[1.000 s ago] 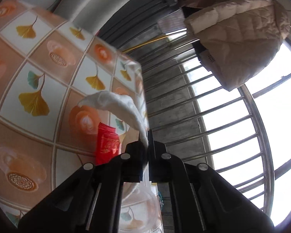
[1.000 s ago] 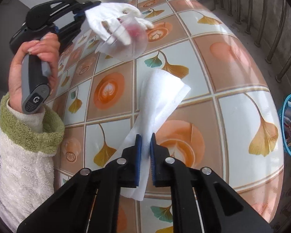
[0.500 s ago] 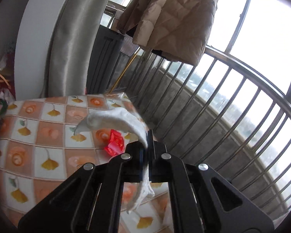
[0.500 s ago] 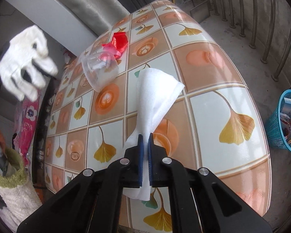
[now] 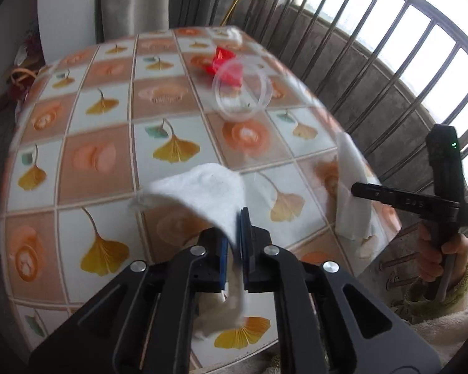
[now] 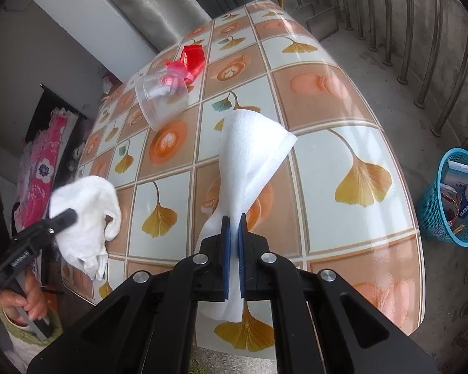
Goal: Collect trash
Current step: 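Lift both held tissues off the table and turn toward the wastebasket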
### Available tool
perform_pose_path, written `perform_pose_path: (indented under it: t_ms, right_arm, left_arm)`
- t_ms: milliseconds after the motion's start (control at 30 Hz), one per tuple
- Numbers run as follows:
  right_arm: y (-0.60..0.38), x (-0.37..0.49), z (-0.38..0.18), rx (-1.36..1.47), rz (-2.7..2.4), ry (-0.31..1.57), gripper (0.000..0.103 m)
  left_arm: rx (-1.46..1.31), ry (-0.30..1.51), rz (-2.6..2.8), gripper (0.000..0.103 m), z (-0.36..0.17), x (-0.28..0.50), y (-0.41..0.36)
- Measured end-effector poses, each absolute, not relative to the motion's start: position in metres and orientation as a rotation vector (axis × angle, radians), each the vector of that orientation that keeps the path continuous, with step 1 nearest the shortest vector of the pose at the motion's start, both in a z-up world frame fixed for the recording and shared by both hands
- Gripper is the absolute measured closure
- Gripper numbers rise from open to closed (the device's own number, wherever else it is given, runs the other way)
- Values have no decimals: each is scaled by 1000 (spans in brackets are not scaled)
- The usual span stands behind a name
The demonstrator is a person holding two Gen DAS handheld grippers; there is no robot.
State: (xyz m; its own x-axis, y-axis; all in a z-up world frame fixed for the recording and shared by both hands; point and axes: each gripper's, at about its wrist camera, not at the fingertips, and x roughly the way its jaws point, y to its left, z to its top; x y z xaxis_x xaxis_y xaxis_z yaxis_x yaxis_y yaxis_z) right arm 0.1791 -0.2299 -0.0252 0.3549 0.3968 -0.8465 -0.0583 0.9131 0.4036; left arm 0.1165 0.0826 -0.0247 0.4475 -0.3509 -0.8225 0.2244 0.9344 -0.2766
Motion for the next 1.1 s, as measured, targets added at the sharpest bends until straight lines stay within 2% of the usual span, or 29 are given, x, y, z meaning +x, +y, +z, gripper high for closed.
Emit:
perform_pose_path:
  t_ms: [100, 133, 200, 233, 300, 367, 467, 567, 667, 733, 1000, 1100]
  right_arm:
    - [-228, 181, -28, 296, 295, 1189, 97]
    - [-229, 181, -29, 293, 295, 1194, 97]
    - [-229, 182, -31, 287, 293, 1199, 87]
    - [-229, 182, -31, 287, 291, 1195, 84]
    - [-229, 180, -29, 281, 294, 1181, 69]
    - [-225, 178, -28, 254, 296, 1169, 62]
    - [-216, 178, -29, 193, 278, 1161, 60]
    - [-210, 176, -30, 151, 256, 1150, 60]
    - [-205, 174, -30, 112, 234, 1140, 60]
    - [-202, 173, -31, 86, 217, 1134, 63]
    - [-211, 174, -31, 122, 173, 1137, 88]
    - [-218, 175, -31, 169, 181, 1148, 94]
  left_arm:
    - [-148, 1055, -344, 83, -44, 116, 72]
    - [-138, 1044, -340, 76, -45, 114, 68]
    - [-95, 1016, -315, 66, -45, 109, 59]
    - [-59, 1005, -297, 66, -46, 106, 55]
    - [2, 994, -270, 64, -47, 103, 46]
    - [85, 970, -250, 63, -50, 99, 36]
    - [194, 938, -210, 63, -53, 94, 25]
    - [215, 924, -190, 65, -52, 92, 21]
    - [225, 920, -149, 80, -52, 93, 23]
    - [232, 919, -142, 84, -52, 92, 24]
    - [205, 910, -131, 95, -51, 92, 30]
    - [187, 911, -138, 98, -50, 92, 31]
